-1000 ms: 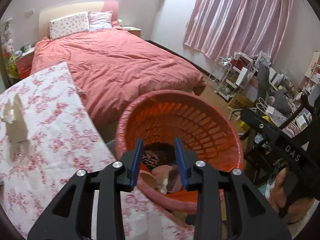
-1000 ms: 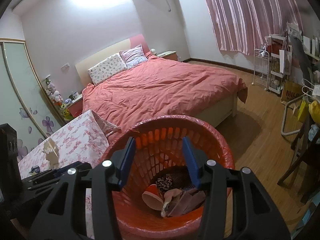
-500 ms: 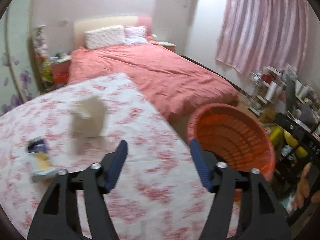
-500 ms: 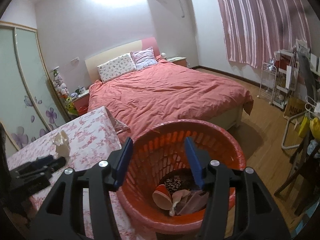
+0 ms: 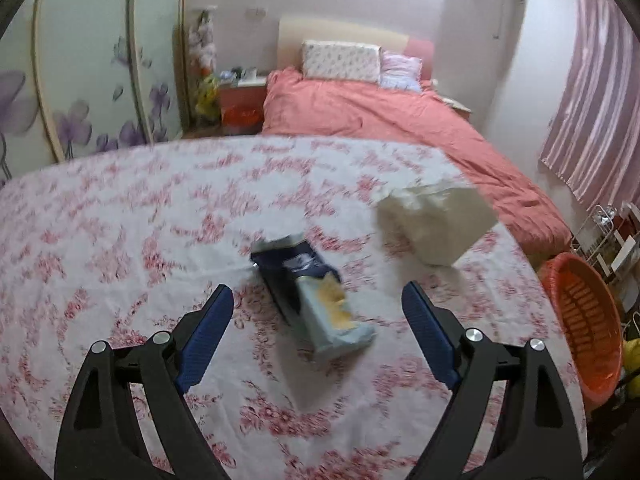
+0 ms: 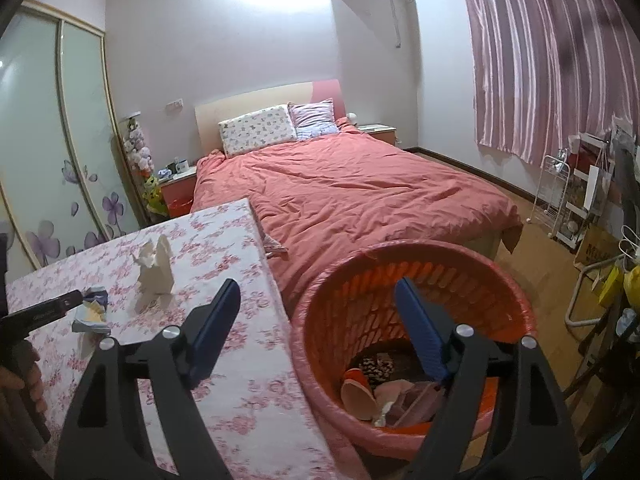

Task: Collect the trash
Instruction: 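Move both open tools back from the basket toward the items on the bed, then grasp the blue snack packet with the left tool while the right tool grasps the crumpled white paper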

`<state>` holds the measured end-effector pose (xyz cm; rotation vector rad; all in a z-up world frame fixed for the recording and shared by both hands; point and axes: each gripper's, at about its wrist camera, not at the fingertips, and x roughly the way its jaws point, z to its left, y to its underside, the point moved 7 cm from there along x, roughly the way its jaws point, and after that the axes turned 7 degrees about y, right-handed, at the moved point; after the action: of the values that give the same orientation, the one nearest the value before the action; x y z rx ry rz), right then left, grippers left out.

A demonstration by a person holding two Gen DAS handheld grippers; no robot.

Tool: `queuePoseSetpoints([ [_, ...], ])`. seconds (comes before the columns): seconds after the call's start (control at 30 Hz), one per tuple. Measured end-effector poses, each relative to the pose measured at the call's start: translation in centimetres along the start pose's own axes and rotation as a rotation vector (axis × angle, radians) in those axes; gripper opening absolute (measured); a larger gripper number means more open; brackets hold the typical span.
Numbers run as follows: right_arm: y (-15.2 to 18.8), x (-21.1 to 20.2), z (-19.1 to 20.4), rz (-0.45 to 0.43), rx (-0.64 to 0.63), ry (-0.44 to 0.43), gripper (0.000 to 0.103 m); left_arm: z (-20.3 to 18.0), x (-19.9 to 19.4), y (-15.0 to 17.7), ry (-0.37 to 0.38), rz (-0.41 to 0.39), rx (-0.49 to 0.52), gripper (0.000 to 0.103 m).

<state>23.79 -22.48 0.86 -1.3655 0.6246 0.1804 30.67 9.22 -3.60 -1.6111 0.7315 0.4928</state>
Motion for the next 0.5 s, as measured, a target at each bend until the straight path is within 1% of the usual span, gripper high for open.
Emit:
queuePoseSetpoints([
  [0.1, 0.2, -0.1, 1.1, -0.012, -0.018, 0.001, 0.079, 0.6, 1.4, 0.2, -0.002, 0.028, -0.027, 0.084],
  [0.2, 0.2, -0.2, 1.9, -0.018, -0.032, -0.002, 0.081, 0.9, 2.2, 0.5, -0.013, 0.052, -0.031, 0.077],
  [0.27, 0.1, -0.1, 2.3, -0.016, -0.037, -0.007, 0.081, 1.3, 3.1, 0.8, -0.023, 0.075, -0.036, 0.068],
  [0.3, 0.2, -0.1, 2.6, -0.014, -0.040, -0.008, 0.081, 1.5, 3.4, 0.9, -0.019, 0.085, -0.045, 0.065],
  [0.33, 0.2, 0.0, 2.8, -0.013, -0.045, -0.010, 0.081, 1.6, 3.7, 1.0, -0.009, 0.095, -0.055, 0.057],
  [0.37, 0.2, 0.0, 3.2, -0.012, -0.051, -0.013, 0.081, 1.7, 3.9, 1.1, -0.001, 0.102, -0.062, 0.053],
  [0.4, 0.2, 0.1, 3.6, -0.010, -0.058, -0.017, 0.081, 1.8, 3.9, 1.1, 0.001, 0.094, -0.063, 0.053],
  [0.5, 0.5, 0.4, 5.1, -0.002, -0.085, -0.036, 0.081, 1.7, 3.5, 0.9, 0.008, 0.068, -0.035, 0.043],
])
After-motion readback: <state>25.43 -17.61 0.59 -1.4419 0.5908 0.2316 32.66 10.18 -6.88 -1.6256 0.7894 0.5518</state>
